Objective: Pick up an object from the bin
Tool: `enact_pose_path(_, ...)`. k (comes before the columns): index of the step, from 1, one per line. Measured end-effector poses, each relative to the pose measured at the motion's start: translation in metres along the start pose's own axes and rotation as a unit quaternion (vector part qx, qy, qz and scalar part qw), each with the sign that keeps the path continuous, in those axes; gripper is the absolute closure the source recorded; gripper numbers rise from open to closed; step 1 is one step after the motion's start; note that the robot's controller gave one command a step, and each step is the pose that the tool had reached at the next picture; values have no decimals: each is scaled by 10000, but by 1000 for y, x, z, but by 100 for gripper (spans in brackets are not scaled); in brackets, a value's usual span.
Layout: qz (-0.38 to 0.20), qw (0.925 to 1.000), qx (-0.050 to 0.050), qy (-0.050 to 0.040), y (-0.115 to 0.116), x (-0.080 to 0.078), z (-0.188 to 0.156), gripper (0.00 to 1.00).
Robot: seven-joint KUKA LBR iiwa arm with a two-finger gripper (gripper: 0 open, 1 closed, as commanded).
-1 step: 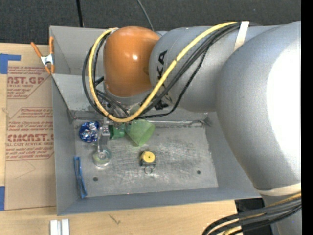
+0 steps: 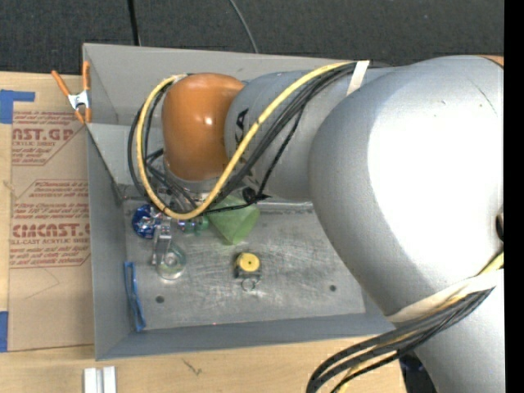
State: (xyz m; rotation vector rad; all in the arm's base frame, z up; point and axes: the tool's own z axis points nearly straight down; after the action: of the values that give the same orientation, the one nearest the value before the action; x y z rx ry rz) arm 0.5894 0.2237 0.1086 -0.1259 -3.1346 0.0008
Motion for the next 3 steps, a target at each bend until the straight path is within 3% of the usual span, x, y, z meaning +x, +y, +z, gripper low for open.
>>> enact_pose_path(1,-165,9998,-41,-112,11,0,33,0)
enact_pose_path(2,-163,9997,-69,-142,13,-2,29,100)
enact_pose_path(3,-156,9999,-31,-66,15,0,-44,100)
